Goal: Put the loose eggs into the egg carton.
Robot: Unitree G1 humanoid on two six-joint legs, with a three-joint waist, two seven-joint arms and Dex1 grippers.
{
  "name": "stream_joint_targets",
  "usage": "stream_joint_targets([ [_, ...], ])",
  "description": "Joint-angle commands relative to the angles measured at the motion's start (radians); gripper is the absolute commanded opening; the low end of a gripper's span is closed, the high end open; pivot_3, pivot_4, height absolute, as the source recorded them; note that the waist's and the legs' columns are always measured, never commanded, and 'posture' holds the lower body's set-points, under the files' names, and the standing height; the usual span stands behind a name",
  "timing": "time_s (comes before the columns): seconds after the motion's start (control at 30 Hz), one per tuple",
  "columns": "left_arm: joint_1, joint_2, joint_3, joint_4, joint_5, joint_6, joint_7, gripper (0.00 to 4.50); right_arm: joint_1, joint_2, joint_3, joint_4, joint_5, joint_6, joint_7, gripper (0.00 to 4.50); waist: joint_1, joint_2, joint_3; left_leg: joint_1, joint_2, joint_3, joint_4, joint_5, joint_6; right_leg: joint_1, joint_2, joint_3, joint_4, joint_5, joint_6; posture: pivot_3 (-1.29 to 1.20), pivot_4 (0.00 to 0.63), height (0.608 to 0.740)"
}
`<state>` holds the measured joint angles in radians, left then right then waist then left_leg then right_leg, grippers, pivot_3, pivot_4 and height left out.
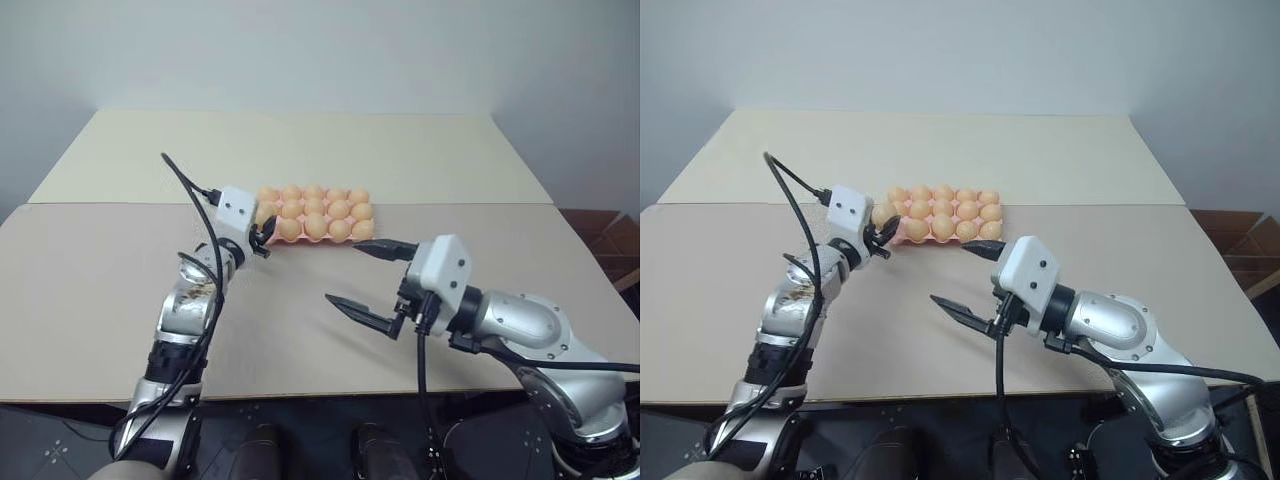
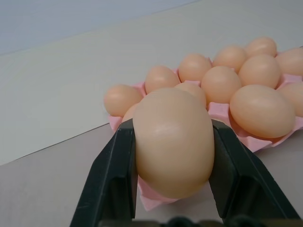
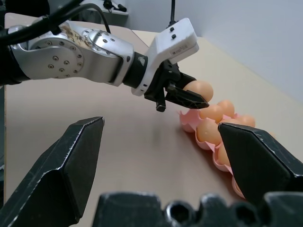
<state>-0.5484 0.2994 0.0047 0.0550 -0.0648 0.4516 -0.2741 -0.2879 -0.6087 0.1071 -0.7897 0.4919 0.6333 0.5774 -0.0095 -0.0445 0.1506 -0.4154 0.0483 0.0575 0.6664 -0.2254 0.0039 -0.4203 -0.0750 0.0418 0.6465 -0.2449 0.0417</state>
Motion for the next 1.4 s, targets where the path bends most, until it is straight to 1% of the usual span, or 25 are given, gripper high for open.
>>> stream_joint_targets([
  [0.03,-0.02,-0.015,0.011,0.044,0.027,-0.077,0.044,1.67,-0.016,0.003,-0.006,-0.04,-0.003,0.005,-0.017,4.5,0.001,0.0,0.0,0.0,0.0,0.0,0.0,0.0,0.0,0.0,0.0,0.0,0.0,0.0,0.0,0.0,0.15,0.74],
  [0.27,-0.014,-0.027,-0.009,0.08,0.041,-0.093,0.04,1.67,-0.027,0.002,-0.007,-0.038,0.0,0.01,-0.025,4.5,0.0,0.0,0.0,0.0,0.0,0.0,0.0,0.0,0.0,0.0,0.0,0.0,0.0,0.0,0.0,0.0,0.15,0.74],
  [0.47,-0.018,-0.028,-0.002,0.112,0.041,-0.088,0.046,1.67,-0.033,0.013,-0.005,-0.04,0.0,0.028,-0.045,4.5,0.0,0.0,0.0,0.0,0.0,0.0,0.0,0.0,0.0,0.0,0.0,0.0,0.0,0.0,0.0,0.0,0.15,0.74],
  [0.6,-0.017,-0.027,-0.003,0.122,0.042,-0.091,0.046,1.67,-0.051,0.034,-0.017,-0.038,-0.01,0.114,-0.128,4.5,0.0,0.0,0.0,0.0,0.0,0.0,0.0,0.0,0.0,0.0,0.0,0.0,0.0,0.0,0.0,0.0,0.15,0.74],
  [0.77,-0.021,-0.034,-0.007,0.127,0.043,-0.095,0.046,1.67,-0.07,0.043,-0.038,-0.053,0.03,0.222,-0.171,4.5,0.0,0.0,0.0,0.0,0.0,0.0,0.0,0.0,0.0,0.0,0.0,0.0,0.0,0.0,0.0,0.0,0.15,0.74],
  [1.13,-0.042,-0.045,0.002,0.169,0.032,-0.13,0.033,1.67,-0.075,0.038,-0.031,-0.067,0.033,0.235,-0.167,4.5,0.0,0.0,0.0,0.0,0.0,0.0,0.0,0.0,0.0,0.0,0.0,0.0,0.0,0.0,0.0,0.0,0.15,0.74],
  [1.2,-0.051,-0.048,0.009,0.184,0.034,-0.146,0.041,2.37,-0.074,0.038,-0.031,-0.067,0.032,0.233,-0.166,4.5,0.0,0.0,0.0,0.0,0.0,0.0,0.0,0.0,0.0,0.0,0.0,0.0,0.0,0.0,0.0,0.0,0.15,0.74],
  [1.23,-0.055,-0.049,0.01,0.188,0.034,-0.148,0.042,2.52,-0.073,0.038,-0.031,-0.068,0.032,0.233,-0.166,4.5,0.0,0.0,0.0,0.0,0.0,0.0,0.0,0.0,0.0,0.0,0.0,0.0,0.0,0.0,0.0,0.0,0.15,0.74],
  [1.3,-0.058,-0.049,0.01,0.191,0.04,-0.156,0.047,3.21,-0.07,0.037,-0.032,-0.07,0.032,0.232,-0.165,4.5,-0.001,0.0,0.0,-0.001,0.0,0.0,0.0,0.0,0.0,0.0,0.0,0.0,0.0,0.0,0.0,0.0,0.15,0.74],
  [1.4,-0.051,-0.047,0.01,0.177,0.046,-0.165,0.057,4.09,-0.065,0.034,-0.034,-0.073,0.033,0.231,-0.162,4.5,-0.001,0.0,0.0,0.0,0.0,0.0,0.0,0.0,0.0,0.0,0.0,0.0,0.0,0.0,0.0,0.0,0.15,0.74],
])
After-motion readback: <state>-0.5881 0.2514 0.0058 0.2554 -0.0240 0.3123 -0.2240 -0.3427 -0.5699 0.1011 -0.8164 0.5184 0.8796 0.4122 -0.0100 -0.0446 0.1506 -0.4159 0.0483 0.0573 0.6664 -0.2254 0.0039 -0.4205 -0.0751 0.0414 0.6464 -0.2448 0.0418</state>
